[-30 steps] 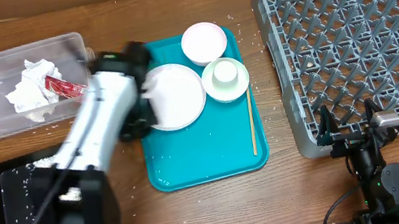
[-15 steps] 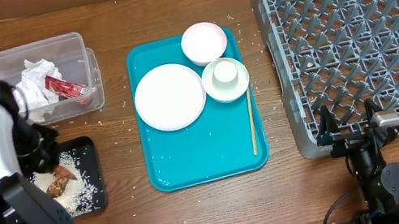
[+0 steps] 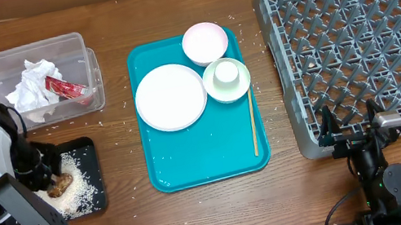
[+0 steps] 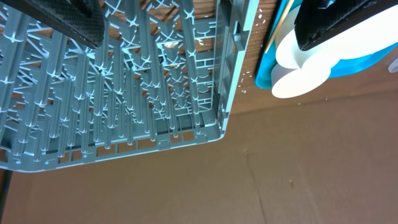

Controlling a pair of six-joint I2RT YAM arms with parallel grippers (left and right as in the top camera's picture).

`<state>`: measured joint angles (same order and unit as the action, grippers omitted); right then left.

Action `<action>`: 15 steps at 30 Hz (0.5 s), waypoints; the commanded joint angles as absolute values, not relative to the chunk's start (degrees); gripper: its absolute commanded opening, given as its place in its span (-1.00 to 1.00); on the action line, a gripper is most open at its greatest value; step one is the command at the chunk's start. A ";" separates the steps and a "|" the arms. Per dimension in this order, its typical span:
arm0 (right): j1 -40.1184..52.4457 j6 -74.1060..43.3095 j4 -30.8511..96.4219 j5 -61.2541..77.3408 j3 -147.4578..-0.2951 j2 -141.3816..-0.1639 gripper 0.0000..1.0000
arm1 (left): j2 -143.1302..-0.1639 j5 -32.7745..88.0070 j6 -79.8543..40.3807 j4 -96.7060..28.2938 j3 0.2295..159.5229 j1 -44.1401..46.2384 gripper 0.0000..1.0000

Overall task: Sort waste into correct bins and load items into the dishwasher
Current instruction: 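Carry the carrot left and drop it onto the black tray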

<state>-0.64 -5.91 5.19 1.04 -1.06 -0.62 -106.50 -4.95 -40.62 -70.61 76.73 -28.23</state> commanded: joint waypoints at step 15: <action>-0.34 -5.56 4.82 0.49 -0.47 -0.16 1.00 | -93.06 3.46 -31.62 -70.00 77.34 -28.42 -0.47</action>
<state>-0.64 -5.91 5.15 1.04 -1.06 -0.62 -102.08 1.37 -35.16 -70.19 75.70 -28.23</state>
